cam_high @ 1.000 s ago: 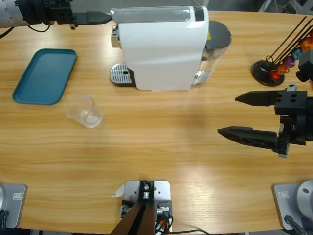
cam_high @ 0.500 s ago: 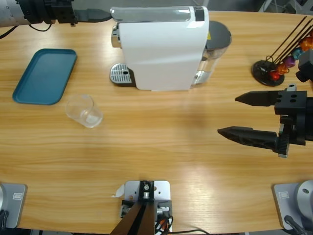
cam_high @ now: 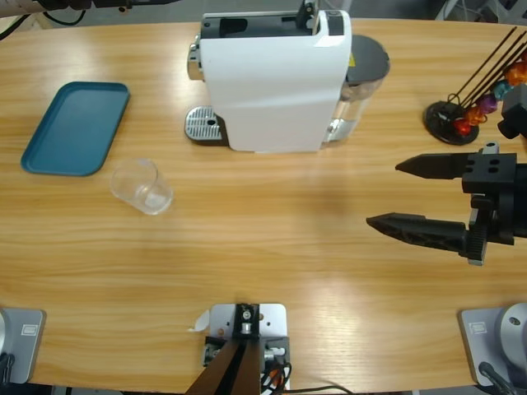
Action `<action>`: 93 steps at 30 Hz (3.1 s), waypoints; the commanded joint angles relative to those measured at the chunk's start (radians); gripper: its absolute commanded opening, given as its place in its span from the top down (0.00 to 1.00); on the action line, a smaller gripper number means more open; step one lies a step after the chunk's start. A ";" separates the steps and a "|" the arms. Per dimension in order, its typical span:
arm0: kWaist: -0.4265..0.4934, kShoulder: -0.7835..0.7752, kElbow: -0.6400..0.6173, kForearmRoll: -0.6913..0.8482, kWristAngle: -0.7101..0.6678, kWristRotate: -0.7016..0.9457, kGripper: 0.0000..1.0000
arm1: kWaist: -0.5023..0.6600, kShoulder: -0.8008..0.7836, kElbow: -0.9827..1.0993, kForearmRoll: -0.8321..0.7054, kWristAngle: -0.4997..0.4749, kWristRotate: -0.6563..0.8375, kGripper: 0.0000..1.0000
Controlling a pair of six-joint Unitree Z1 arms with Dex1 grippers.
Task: Pour coffee
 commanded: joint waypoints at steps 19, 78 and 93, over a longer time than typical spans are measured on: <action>-0.183 -0.667 -0.036 1.178 0.848 0.965 0.33 | 0.007 -0.109 0.005 0.046 -0.149 0.121 0.25; -0.269 -0.665 0.166 1.160 0.968 0.949 0.16 | -0.621 0.144 -0.124 0.019 -0.476 0.237 0.37; -0.269 -0.667 0.166 1.160 0.968 0.949 0.16 | -0.638 0.198 -0.125 -0.016 -0.477 0.237 0.37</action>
